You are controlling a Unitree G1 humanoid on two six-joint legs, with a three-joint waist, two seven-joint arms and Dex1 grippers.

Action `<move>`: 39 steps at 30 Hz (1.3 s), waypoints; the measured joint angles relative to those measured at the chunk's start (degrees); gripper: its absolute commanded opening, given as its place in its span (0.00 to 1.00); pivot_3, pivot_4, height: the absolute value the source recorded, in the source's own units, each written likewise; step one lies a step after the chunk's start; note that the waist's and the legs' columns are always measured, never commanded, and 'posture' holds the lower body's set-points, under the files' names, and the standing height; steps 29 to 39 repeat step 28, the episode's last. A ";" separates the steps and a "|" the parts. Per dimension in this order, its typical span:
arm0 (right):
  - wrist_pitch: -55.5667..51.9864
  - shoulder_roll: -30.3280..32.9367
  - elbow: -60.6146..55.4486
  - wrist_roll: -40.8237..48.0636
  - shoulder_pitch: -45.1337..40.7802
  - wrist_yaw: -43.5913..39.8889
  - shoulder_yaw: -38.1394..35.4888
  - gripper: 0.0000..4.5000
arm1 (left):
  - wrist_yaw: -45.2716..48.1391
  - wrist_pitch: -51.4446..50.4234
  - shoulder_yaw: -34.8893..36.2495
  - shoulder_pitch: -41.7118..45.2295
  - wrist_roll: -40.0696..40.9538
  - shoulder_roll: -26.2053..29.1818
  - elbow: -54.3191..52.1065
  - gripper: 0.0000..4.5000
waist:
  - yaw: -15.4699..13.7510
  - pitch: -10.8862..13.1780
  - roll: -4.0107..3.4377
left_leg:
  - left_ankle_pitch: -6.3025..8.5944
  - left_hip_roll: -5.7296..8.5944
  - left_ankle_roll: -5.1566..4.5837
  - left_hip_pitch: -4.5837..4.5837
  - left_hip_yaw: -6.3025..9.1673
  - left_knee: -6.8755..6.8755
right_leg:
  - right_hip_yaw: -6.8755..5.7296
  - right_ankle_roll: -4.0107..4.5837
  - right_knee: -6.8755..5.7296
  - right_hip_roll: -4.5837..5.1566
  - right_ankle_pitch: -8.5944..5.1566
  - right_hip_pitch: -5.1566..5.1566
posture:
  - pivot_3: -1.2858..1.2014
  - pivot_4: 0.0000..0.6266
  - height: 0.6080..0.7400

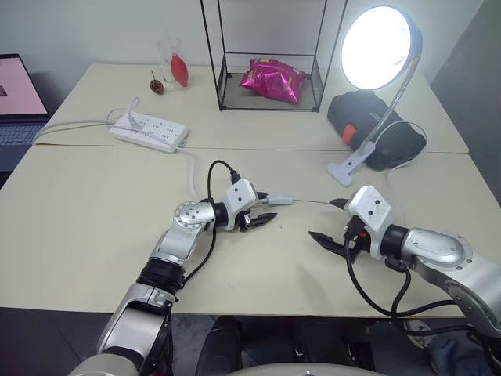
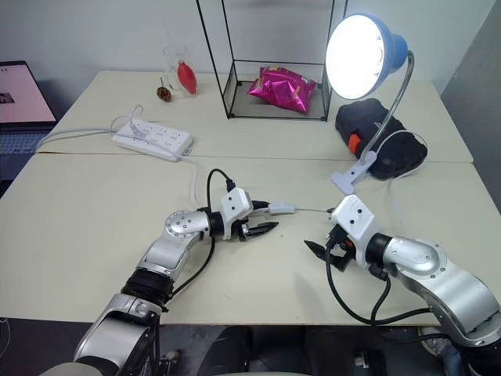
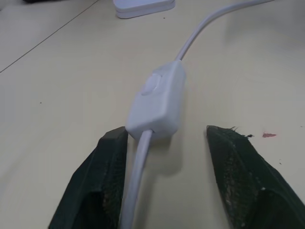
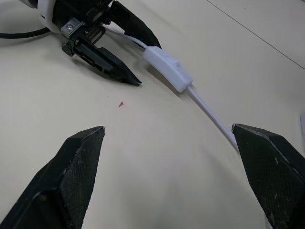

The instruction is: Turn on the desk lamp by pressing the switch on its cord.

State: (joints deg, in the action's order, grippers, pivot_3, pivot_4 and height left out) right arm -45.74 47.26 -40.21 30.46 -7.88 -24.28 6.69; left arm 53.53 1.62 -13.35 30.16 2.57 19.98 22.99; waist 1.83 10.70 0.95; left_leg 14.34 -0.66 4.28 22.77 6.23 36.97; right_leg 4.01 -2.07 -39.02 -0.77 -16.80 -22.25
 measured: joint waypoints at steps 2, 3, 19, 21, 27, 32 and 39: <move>0.00 -0.18 0.05 -0.16 0.00 -0.65 -0.13 1.00 | 0.01 -0.08 0.05 -0.03 0.02 0.12 -0.22 0.83 | 0.00 0.00 0.00 | 0.00 0.00 0.00 0.00 0.00 0.00 | 0.00 0.01 0.00 0.00 0.00 0.00 | 0.52 0.24 1.00; 0.00 -0.25 0.07 -0.24 -0.01 -0.84 -0.16 1.00 | 0.03 -0.27 0.07 -0.18 0.03 0.27 -0.58 0.89 | 0.00 0.00 0.00 | 0.00 0.00 0.00 0.00 0.00 0.00 | 0.00 0.04 0.00 0.00 0.02 0.00 | 0.52 0.24 1.00; 4.17 1.18 7.81 -2.57 -2.83 -11.27 -3.31 1.00 | -3.53 -16.52 11.98 -9.79 6.22 13.52 -27.90 0.92 | 0.14 0.01 0.00 | 0.00 -0.05 0.00 -0.05 -0.01 -0.02 | 0.00 0.06 -0.02 0.00 0.03 0.00 | 0.52 0.24 1.00; 5.83 2.47 9.26 -2.48 -2.87 -14.12 -5.13 1.00 | -2.77 -18.31 14.08 -12.72 6.83 16.93 -30.40 0.92 | 0.10 0.01 -0.01 | 0.00 -0.05 0.00 -0.05 -0.02 -0.03 | 0.00 0.07 -0.01 0.01 0.03 0.00 | 0.52 0.24 1.00; 11.45 4.45 12.63 -2.07 -2.39 -22.65 -9.41 1.00 | -1.92 -25.21 22.31 -20.62 12.62 22.46 -37.53 0.92 | -0.01 0.02 0.01 | 0.00 -0.06 0.00 -0.04 -0.03 0.00 | -0.01 0.03 0.01 0.06 0.01 0.02 | 0.52 0.24 1.00; 11.96 4.45 13.13 -2.10 -2.54 -23.52 -9.70 1.00 | -2.19 -26.06 23.30 -21.64 13.20 22.71 -38.76 0.92 | -0.04 0.02 0.01 | 0.00 -0.05 0.00 -0.04 -0.03 0.00 | -0.01 0.02 0.01 0.06 0.01 0.02 | 0.52 0.24 1.00; 11.96 4.45 13.13 -2.10 -2.54 -23.52 -9.70 1.00 | -2.19 -26.06 23.30 -21.64 13.20 22.71 -38.76 0.92 | -0.04 0.02 0.01 | 0.00 -0.05 0.00 -0.04 -0.03 0.00 | -0.01 0.02 0.01 0.06 0.01 0.02 | 0.52 0.24 1.00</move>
